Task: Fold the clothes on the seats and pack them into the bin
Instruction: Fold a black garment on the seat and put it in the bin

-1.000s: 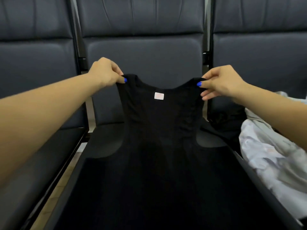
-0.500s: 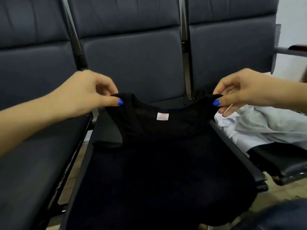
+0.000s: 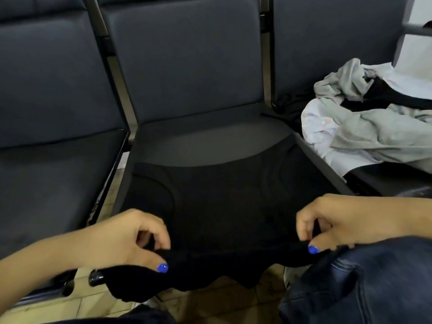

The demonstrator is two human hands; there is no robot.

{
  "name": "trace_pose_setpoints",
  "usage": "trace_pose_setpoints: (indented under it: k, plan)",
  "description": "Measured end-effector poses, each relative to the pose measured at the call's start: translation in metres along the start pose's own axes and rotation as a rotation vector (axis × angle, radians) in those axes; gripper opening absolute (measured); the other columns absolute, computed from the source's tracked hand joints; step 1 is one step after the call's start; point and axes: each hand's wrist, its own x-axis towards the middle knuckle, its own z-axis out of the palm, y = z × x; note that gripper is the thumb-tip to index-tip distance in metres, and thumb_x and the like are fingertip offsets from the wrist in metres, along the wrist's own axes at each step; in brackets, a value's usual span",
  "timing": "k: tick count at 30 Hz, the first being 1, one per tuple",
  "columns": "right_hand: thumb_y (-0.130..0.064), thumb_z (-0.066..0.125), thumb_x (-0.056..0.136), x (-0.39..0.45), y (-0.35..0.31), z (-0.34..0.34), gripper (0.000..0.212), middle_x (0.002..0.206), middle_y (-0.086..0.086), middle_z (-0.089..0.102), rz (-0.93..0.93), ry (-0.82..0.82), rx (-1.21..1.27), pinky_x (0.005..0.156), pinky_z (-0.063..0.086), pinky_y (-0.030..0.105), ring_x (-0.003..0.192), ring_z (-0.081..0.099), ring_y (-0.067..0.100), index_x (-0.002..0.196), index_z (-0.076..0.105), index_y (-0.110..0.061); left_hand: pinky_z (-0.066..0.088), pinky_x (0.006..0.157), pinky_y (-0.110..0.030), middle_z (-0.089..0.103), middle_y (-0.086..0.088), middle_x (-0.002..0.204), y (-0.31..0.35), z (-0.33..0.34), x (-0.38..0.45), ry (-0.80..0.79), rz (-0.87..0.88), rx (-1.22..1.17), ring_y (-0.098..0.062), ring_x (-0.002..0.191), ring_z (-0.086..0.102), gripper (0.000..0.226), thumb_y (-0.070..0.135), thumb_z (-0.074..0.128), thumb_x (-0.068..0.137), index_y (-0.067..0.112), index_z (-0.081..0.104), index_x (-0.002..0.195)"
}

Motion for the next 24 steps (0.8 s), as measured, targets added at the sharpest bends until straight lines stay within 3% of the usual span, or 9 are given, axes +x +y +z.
trace_pose_setpoints:
  k: [3, 5, 9, 12, 15, 17, 19, 22, 24]
  plan:
    - [-0.026, 0.068, 0.087, 0.014, -0.004, -0.003, 0.012, 0.103, -0.004, 0.067, -0.019, -0.094, -0.011, 0.059, 0.051, 0.023, 0.067, 0.058, 0.003, 0.099, 0.064, -0.025, 0.04, 0.061, -0.016, 0.066, 0.016, 0.08, 0.001, 0.01, 0.006, -0.16, -0.093, -0.039, -0.001, 0.064, 0.05, 0.009, 0.042, 0.079, 0.071, 0.041, 0.071, 0.076]
    - [-0.024, 0.065, 0.089, 0.026, -0.01, -0.012, 0.009, 0.102, 0.002, 0.068, -0.029, -0.084, 0.025, 0.057, 0.05, 0.022, 0.068, 0.059, 0.004, 0.099, 0.063, -0.024, 0.04, 0.059, -0.014, 0.068, 0.014, 0.075, -0.002, 0.006, 0.016, -0.112, -0.143, -0.04, 0.001, 0.062, 0.054, 0.005, 0.036, 0.076, 0.077, 0.032, 0.073, 0.076]
    - [-0.023, 0.059, 0.092, 0.063, -0.022, -0.052, 0.007, 0.089, 0.003, 0.067, -0.005, 0.154, 0.076, 0.054, 0.052, 0.023, 0.068, 0.062, 0.01, 0.096, 0.063, -0.018, 0.044, 0.054, -0.018, 0.066, 0.005, 0.063, -0.043, -0.025, 0.055, 0.365, -0.309, 0.095, -0.006, 0.058, 0.057, 0.013, 0.023, 0.068, 0.086, 0.016, 0.068, 0.075]
    - [-0.026, 0.058, 0.092, 0.094, -0.017, -0.088, 0.01, 0.086, 0.005, 0.066, 0.094, 0.396, 0.038, 0.049, 0.053, 0.026, 0.064, 0.061, 0.016, 0.092, 0.062, -0.017, 0.045, 0.075, -0.029, 0.067, -0.01, 0.094, -0.077, -0.047, 0.08, 0.782, -0.503, 0.086, -0.023, 0.086, 0.06, 0.011, 0.015, 0.064, 0.089, 0.007, 0.064, 0.097]
    - [-0.03, 0.056, 0.092, 0.119, 0.002, -0.11, 0.023, 0.102, 0.014, 0.063, 0.315, 0.547, -0.085, 0.061, 0.057, 0.036, 0.078, 0.065, 0.027, 0.105, 0.061, -0.012, 0.04, 0.092, -0.038, 0.052, -0.019, 0.124, -0.1, -0.054, 0.09, 0.891, -0.643, 0.04, -0.034, 0.109, 0.053, 0.043, 0.025, 0.061, 0.091, 0.001, 0.052, 0.126]
    - [-0.037, 0.05, 0.095, 0.128, 0.021, -0.111, 0.042, 0.126, 0.02, 0.051, 0.475, 0.668, -0.192, 0.086, 0.049, 0.043, 0.107, 0.058, 0.038, 0.126, 0.05, -0.007, 0.043, 0.086, -0.038, 0.055, -0.02, 0.119, -0.104, -0.054, 0.094, 0.884, -0.665, 0.076, -0.033, 0.104, 0.055, 0.041, 0.032, 0.06, 0.091, 0.002, 0.058, 0.117]
    - [-0.044, 0.046, 0.096, 0.131, 0.039, -0.105, 0.052, 0.136, 0.02, 0.038, 0.593, 0.767, -0.254, 0.097, 0.038, 0.044, 0.122, 0.047, 0.04, 0.132, 0.041, -0.006, 0.046, 0.08, -0.037, 0.062, -0.019, 0.104, -0.104, -0.058, 0.097, 0.899, -0.632, 0.105, -0.032, 0.098, 0.057, 0.028, 0.03, 0.064, 0.089, 0.003, 0.063, 0.094]
    - [-0.046, 0.052, 0.093, 0.13, 0.057, -0.103, 0.047, 0.129, 0.017, 0.045, 0.591, 0.828, -0.19, 0.09, 0.041, 0.041, 0.113, 0.052, 0.037, 0.12, 0.049, -0.007, 0.044, 0.078, -0.038, 0.061, -0.018, 0.096, -0.104, -0.068, 0.099, 0.915, -0.614, 0.101, -0.034, 0.093, 0.056, 0.014, 0.016, 0.063, 0.089, 0.008, 0.055, 0.082]
    - [-0.037, 0.058, 0.092, 0.129, 0.065, -0.107, 0.034, 0.102, 0.014, 0.061, 0.499, 0.909, -0.058, 0.074, 0.043, 0.036, 0.091, 0.059, 0.032, 0.095, 0.059, -0.003, 0.04, 0.075, -0.036, 0.059, -0.019, 0.094, -0.108, -0.073, 0.1, 0.968, -0.595, 0.042, -0.036, 0.091, 0.055, 0.01, 0.013, 0.057, 0.093, 0.008, 0.05, 0.087]
